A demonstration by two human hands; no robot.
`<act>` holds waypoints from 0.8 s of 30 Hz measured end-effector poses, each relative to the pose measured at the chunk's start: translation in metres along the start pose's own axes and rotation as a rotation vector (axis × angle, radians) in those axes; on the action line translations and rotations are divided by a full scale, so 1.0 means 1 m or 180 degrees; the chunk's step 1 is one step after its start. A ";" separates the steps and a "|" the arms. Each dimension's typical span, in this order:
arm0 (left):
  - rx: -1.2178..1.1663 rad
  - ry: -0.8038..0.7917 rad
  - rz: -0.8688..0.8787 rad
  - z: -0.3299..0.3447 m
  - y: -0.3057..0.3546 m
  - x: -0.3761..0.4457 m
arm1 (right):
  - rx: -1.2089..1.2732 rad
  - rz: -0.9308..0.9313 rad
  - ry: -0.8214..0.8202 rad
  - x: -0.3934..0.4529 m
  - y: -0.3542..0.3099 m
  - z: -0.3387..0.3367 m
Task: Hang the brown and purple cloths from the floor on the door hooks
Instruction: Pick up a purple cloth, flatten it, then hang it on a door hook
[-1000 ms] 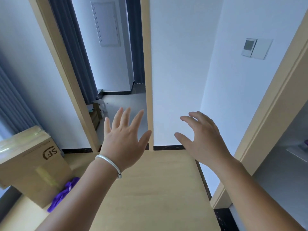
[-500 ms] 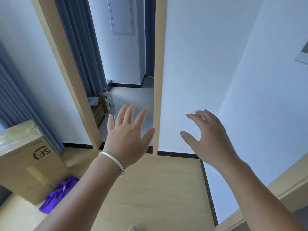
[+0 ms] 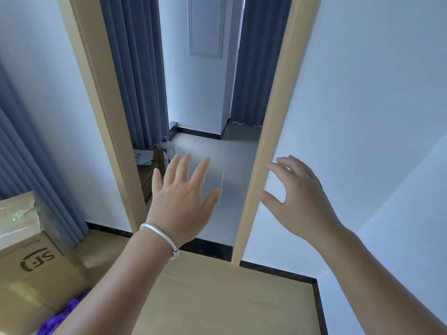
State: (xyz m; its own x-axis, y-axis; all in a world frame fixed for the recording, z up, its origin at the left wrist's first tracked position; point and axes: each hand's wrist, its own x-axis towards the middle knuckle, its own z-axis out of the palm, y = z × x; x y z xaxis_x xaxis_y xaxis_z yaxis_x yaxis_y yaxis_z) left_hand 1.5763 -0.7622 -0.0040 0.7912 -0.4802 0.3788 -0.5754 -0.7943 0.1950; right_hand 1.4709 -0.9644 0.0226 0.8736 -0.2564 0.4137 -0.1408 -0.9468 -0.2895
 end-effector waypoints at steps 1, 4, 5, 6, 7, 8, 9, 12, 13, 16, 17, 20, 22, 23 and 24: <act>0.0004 0.0017 -0.0048 0.002 -0.010 0.011 | 0.0024 -0.0059 -0.0008 0.017 -0.004 0.008; 0.0026 0.0051 -0.0278 0.007 -0.043 0.037 | 0.0152 -0.0220 -0.0113 0.064 -0.016 0.038; 0.0058 0.0038 -0.0362 0.009 -0.054 0.043 | 0.0198 -0.0275 -0.0156 0.078 -0.020 0.048; 0.0100 0.0020 -0.0448 0.011 -0.066 0.049 | 0.0241 -0.0333 -0.0199 0.092 -0.024 0.059; 0.0144 0.0002 -0.0536 0.014 -0.078 0.054 | 0.0282 -0.0402 -0.0240 0.106 -0.028 0.070; 0.0179 -0.0014 -0.0628 0.017 -0.090 0.059 | 0.0318 -0.0486 -0.0276 0.121 -0.033 0.082; 0.0201 -0.0023 -0.0727 0.020 -0.101 0.063 | 0.0359 -0.0577 -0.0315 0.135 -0.039 0.094; 0.0272 0.0021 -0.1072 0.028 -0.134 0.077 | 0.0551 -0.0838 -0.0437 0.182 -0.059 0.132; 0.0318 0.0037 -0.1199 0.030 -0.144 0.082 | 0.0622 -0.0952 -0.0476 0.197 -0.066 0.145; 0.0491 0.0077 -0.1626 0.036 -0.176 0.096 | 0.0871 -0.1360 -0.0578 0.246 -0.090 0.184; 0.0557 0.0088 -0.1780 0.037 -0.186 0.099 | 0.0967 -0.1500 -0.0636 0.260 -0.099 0.196; 0.0674 0.0176 -0.2336 0.036 -0.213 0.107 | 0.1212 -0.1937 -0.0904 0.303 -0.127 0.231; 0.0806 0.0171 -0.2702 0.034 -0.225 0.105 | 0.1327 -0.2232 -0.1092 0.325 -0.148 0.252; 0.0873 0.0187 -0.2881 0.032 -0.231 0.103 | 0.1396 -0.2354 -0.1189 0.333 -0.159 0.261; 0.0929 0.0217 -0.3059 0.030 -0.235 0.100 | 0.1453 -0.2481 -0.1279 0.340 -0.171 0.269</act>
State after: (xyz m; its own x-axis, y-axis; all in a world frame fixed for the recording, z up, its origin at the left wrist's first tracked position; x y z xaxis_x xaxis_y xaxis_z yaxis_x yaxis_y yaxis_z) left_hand 1.7972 -0.6344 -0.0388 0.8744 0.4273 0.2299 0.3812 -0.8981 0.2194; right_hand 1.9175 -0.8374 -0.0199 0.7505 0.5720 0.3308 0.6605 -0.6350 -0.4005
